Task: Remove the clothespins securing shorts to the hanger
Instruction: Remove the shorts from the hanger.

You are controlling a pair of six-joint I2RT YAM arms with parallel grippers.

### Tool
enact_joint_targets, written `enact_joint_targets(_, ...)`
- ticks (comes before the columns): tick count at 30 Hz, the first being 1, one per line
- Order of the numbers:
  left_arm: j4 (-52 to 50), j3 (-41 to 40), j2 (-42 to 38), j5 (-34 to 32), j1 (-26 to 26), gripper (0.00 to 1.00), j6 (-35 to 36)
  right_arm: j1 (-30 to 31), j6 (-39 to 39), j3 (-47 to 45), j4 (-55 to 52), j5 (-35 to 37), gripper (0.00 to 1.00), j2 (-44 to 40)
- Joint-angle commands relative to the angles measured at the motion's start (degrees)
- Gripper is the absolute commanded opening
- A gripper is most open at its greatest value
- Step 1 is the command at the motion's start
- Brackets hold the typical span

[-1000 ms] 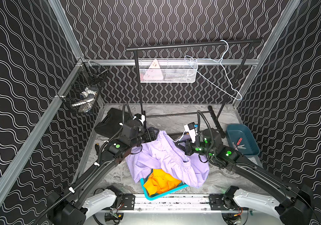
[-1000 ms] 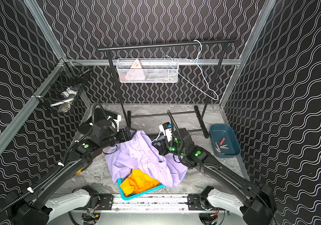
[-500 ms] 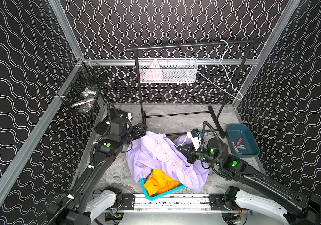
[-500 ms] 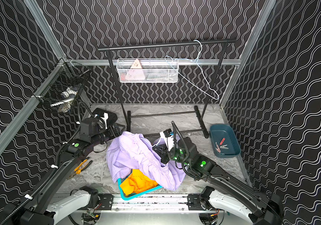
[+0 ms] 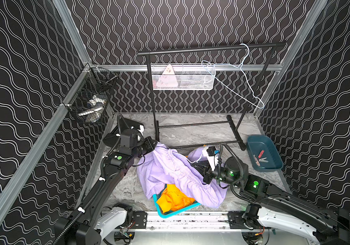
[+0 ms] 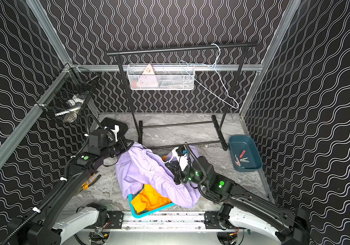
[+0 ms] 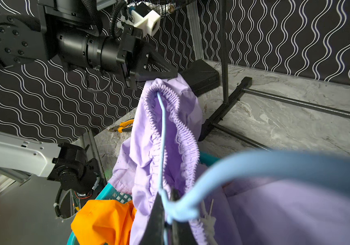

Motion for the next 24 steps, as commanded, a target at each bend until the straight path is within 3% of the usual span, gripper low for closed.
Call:
enact_joint_targets(1,1.1,-0.7,-0.4,2.7,2.0,0.00,-1.0,0.0,-1.8,-0.5,5.0,3.2,0.00,-1.7)
enact_joint_targets(18,-0.9,-2.8,-4.0,3.1,11.9,0.00,0.4,0.0,0.2,-7.9,-4.7,11.4,0.00,-16.6)
enact_joint_targets(24,-1.9,-3.5,-4.5,2.5,12.5,0.00,1.2,0.0,1.2,-9.4,-3.5,15.1,0.00,-21.3)
